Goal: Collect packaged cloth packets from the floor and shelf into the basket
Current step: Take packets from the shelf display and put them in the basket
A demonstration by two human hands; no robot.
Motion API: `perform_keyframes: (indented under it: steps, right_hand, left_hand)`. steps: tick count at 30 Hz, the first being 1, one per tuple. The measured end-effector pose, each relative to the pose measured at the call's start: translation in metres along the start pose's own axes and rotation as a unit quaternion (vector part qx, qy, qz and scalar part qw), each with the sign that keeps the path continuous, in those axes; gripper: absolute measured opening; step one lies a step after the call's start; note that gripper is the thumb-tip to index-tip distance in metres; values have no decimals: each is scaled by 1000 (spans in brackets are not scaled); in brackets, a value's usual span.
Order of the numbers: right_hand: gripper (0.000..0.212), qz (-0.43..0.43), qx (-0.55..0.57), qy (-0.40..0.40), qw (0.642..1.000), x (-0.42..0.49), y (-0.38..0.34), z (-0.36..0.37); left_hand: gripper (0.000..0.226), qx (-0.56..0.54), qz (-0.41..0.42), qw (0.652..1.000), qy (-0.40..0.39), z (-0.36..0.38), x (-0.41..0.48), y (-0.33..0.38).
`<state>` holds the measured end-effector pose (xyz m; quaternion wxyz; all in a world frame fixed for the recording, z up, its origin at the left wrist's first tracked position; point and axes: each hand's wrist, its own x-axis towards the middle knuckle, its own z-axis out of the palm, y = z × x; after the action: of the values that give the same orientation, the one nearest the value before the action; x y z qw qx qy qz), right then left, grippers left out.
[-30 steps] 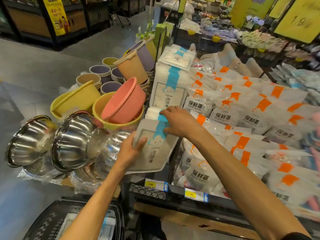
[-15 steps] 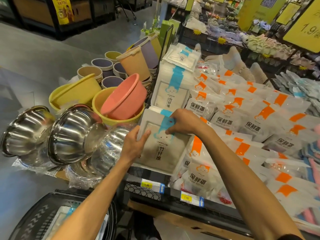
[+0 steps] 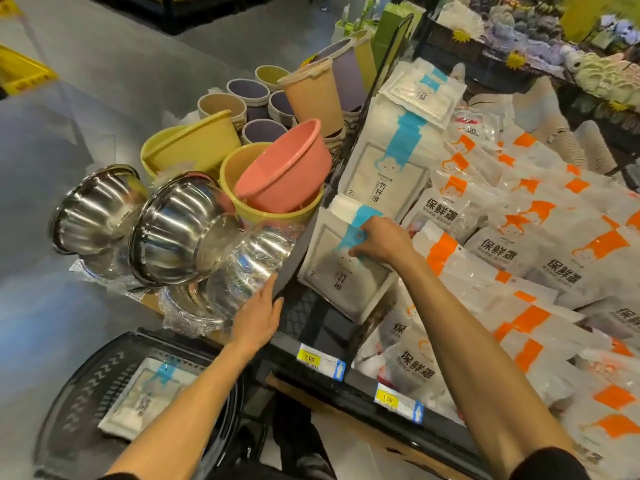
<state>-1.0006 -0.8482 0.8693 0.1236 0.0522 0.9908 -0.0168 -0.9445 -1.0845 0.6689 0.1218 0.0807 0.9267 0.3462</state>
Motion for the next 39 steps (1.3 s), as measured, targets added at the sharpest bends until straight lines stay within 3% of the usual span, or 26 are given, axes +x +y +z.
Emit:
perform_keyframes:
  steps: [9,28,35,39]
  right_hand:
    - [31,34,48,-13,998,28,2,60]
    - [25,48,56,19,997,46,11,91]
    - [8,39,59,0,997,41,12,91]
    - [23,27,79,-6,996,33,13,77]
  left_hand:
    - [55,29,-16,999,21,1,-4,3]
    - [55,-6,-5,999,33,-1,-4,1]
    - [55,-5,-7,1000,22,-3,-5,2]
    - [55,-3,-15,1000,-10,-8,-5,6]
